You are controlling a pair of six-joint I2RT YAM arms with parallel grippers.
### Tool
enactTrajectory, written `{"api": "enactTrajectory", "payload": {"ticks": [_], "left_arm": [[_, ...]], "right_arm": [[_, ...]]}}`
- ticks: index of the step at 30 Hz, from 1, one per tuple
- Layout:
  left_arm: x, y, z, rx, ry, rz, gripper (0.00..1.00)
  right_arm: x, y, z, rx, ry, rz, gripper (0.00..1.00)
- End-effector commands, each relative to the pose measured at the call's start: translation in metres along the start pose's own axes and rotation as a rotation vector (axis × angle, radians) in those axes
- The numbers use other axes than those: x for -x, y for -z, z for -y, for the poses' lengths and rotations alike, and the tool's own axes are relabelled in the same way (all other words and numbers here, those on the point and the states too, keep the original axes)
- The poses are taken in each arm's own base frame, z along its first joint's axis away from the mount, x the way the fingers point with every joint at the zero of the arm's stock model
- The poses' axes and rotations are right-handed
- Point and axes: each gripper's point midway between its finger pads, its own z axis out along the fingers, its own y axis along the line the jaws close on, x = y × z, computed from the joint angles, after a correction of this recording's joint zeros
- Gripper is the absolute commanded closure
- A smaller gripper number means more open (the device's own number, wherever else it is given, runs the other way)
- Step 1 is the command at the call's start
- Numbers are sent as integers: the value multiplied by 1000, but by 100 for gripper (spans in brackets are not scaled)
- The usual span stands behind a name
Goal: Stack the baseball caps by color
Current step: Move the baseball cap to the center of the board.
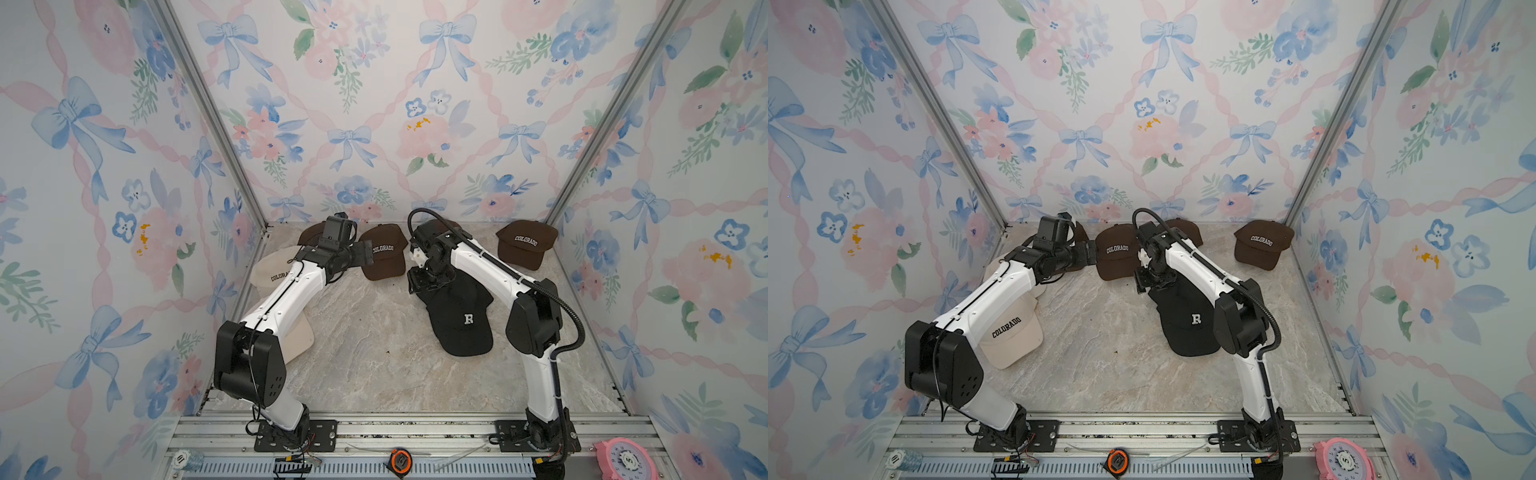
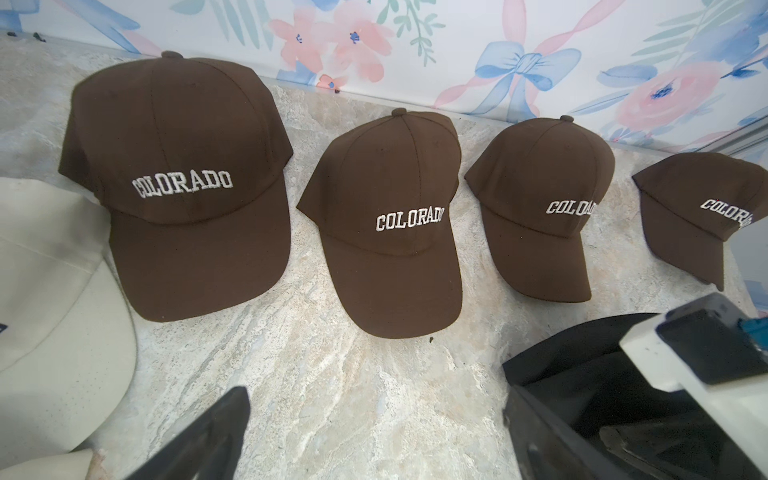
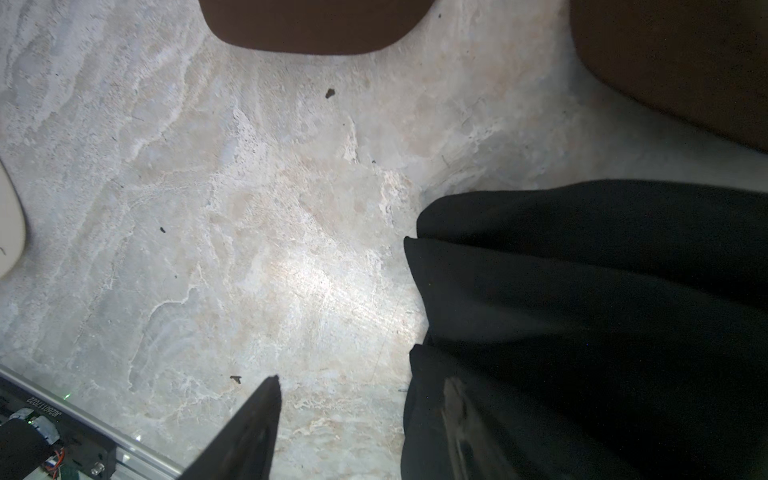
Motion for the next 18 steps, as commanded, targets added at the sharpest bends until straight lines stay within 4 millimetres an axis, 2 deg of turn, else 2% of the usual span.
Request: {"api": "enactTrajectory", "payload": {"ticks": [1,10,18], "left_arm": [[-3,4,-1,-11,9,-5,2],[0,8,0,-14,25,6,2],[2,8,3,-26,50,6,2]], "right_arm": [[1,1,-9,28,-10,10,36],[-19,-15,-3,26,-12,-37,36],[-25,-40,23,-8,-55,-71,36]]}}
